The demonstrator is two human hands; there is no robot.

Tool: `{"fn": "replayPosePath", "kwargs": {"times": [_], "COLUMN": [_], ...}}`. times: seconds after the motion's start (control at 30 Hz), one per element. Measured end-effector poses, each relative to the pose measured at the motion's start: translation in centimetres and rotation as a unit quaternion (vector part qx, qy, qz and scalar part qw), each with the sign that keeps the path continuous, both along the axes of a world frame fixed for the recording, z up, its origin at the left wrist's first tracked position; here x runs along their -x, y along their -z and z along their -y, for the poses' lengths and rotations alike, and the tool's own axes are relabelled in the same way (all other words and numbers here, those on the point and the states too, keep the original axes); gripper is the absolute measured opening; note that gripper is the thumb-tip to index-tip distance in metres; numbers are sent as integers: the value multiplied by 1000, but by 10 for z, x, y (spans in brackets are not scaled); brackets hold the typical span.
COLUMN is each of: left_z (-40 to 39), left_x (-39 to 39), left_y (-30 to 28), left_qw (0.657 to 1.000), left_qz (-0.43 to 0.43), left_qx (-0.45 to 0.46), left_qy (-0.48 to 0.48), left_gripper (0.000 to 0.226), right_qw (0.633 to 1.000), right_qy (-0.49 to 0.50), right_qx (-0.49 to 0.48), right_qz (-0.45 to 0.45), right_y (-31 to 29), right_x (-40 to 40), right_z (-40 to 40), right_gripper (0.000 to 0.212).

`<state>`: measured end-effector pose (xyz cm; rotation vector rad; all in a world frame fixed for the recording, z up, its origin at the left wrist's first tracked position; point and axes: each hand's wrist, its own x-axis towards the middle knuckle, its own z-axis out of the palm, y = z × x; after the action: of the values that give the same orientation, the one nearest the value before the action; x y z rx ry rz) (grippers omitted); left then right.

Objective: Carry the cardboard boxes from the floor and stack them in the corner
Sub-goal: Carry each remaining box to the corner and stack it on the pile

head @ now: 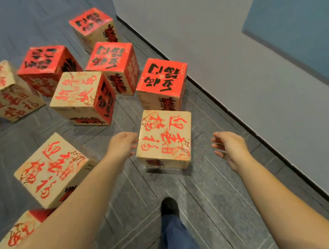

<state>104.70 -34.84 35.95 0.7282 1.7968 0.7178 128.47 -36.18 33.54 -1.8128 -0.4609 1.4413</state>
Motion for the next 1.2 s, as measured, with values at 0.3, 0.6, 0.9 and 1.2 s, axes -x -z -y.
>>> {"fn": "replayPosePath", "kwargs": {"times": [0.3,0.6,0.9,1.2], "left_z": [-62,-89,-90,-88], "left_x": [41,79,81,83], "left_y": [173,391,464,372], "left_qw": [994,995,997,996], "left_qz": [-93,-70,74,86], "left_qx": [48,63,22,-22], "left_qy": [41,32,0,-30], "left_gripper": [19,55,20,26], "right_qw": [998,996,997,995], "right_qy": [-5,32,56,58], "right_qx": [51,38,-23,-60], "right_qz": [40,77,46,57], "right_y": [173,368,440,348], "right_x": [27,45,63,74], "right_z": [-43,-60,-66,-74], "right_gripper": [22,31,12,18]}}
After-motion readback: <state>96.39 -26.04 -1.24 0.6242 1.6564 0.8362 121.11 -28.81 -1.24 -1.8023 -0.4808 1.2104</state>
